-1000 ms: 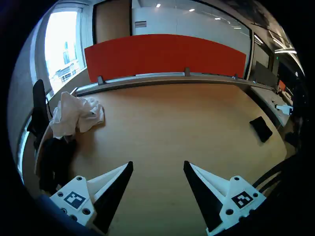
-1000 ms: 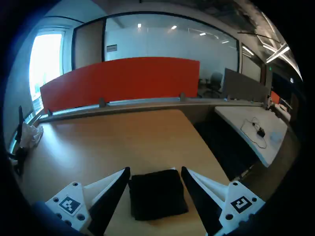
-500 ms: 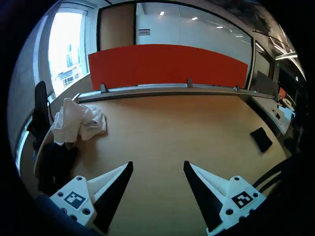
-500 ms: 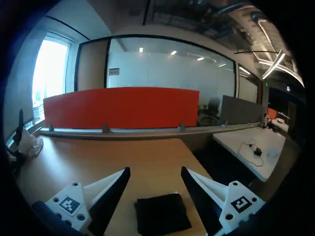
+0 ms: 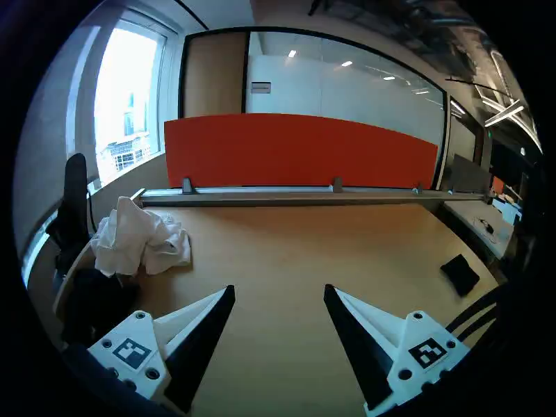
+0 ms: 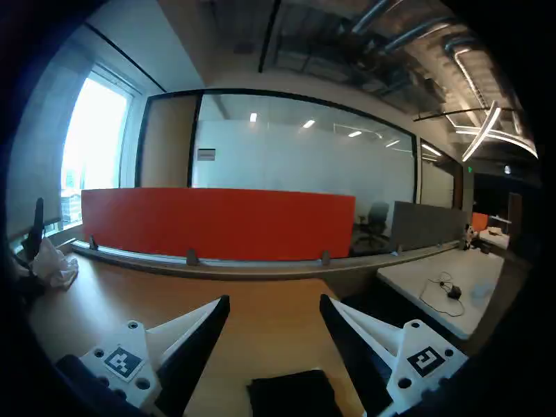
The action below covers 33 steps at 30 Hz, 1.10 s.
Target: Fold towel
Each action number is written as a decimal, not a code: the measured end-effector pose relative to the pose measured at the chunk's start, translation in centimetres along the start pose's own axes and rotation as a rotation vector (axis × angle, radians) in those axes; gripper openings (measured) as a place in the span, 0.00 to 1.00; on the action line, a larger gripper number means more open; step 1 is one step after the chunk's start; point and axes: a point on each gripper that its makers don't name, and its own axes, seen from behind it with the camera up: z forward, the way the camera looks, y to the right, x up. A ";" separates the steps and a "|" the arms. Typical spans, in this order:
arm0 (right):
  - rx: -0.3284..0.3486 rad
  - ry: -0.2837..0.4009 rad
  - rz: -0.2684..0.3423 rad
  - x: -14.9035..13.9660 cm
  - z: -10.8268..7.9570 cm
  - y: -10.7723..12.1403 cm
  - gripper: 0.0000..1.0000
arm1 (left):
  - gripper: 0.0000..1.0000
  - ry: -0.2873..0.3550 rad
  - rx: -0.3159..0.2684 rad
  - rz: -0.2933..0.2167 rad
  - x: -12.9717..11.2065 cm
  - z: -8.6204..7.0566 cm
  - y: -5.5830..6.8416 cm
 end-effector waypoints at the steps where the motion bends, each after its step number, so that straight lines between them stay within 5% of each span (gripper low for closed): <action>1: 0.005 0.003 -0.001 0.2 0.1 -0.4 1.00 | 0.95 0.013 0.003 -0.005 0.4 0.1 -0.1; 11: 0.059 0.028 -0.008 2.2 0.2 -4.7 1.00 | 0.95 0.149 0.023 -0.041 4.4 0.5 -1.6; 33: 0.192 0.070 0.031 4.7 0.1 -17.0 1.00 | 0.95 0.288 0.052 -0.059 8.2 0.4 -4.2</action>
